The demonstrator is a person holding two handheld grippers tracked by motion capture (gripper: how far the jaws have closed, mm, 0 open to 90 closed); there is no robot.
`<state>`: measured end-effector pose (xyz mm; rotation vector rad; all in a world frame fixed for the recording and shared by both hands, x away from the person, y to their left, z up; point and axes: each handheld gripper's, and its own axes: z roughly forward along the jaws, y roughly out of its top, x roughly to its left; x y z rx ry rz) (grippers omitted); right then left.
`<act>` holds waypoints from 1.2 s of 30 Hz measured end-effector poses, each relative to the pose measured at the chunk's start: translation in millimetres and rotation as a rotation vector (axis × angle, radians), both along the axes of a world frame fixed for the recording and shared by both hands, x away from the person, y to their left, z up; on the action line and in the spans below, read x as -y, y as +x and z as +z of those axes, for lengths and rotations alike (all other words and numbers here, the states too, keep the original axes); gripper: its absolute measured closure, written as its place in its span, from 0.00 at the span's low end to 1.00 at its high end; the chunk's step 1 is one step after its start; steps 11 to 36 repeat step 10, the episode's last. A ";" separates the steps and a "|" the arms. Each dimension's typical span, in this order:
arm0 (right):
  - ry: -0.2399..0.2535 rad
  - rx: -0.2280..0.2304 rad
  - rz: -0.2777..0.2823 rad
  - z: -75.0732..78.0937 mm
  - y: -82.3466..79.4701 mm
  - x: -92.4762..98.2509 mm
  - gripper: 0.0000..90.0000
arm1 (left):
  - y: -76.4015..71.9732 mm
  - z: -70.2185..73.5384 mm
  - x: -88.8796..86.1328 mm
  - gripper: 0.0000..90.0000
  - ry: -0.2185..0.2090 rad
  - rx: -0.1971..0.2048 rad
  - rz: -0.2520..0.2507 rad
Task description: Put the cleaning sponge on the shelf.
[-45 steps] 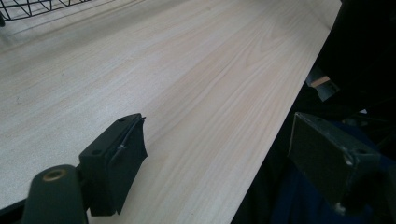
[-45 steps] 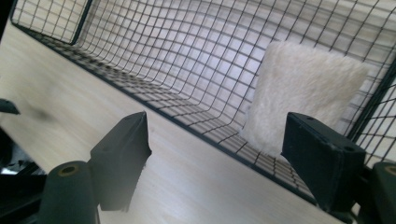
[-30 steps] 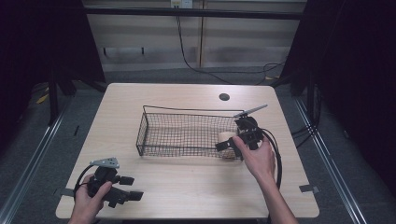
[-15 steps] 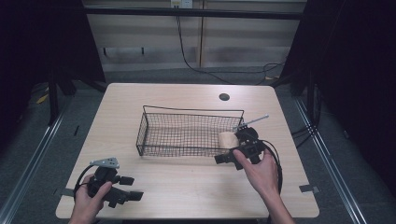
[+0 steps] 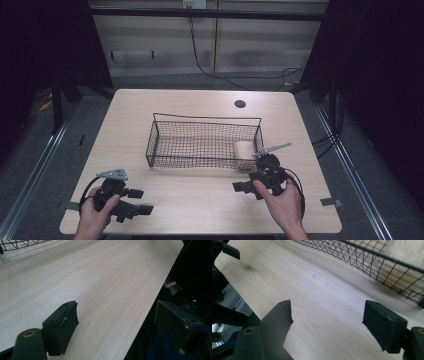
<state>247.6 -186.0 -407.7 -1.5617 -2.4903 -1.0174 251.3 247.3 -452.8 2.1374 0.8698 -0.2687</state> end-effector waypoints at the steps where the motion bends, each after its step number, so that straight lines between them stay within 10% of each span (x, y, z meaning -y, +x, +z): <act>1: 0.003 0.011 0.000 -3.3 -3.0 1.5 0.26 | 0.2 -0.1 -0.2 0.20 0.003 0.002 0.000; 9: -0.013 0.038 -0.054 -31.7 -9.8 13.7 0.25 | 0.6 -0.4 1.0 0.20 0.003 -0.001 -0.001; 36: -0.013 0.038 -0.054 -31.7 -9.8 13.7 0.25 | 0.6 -0.4 1.0 0.20 0.003 -0.001 -0.001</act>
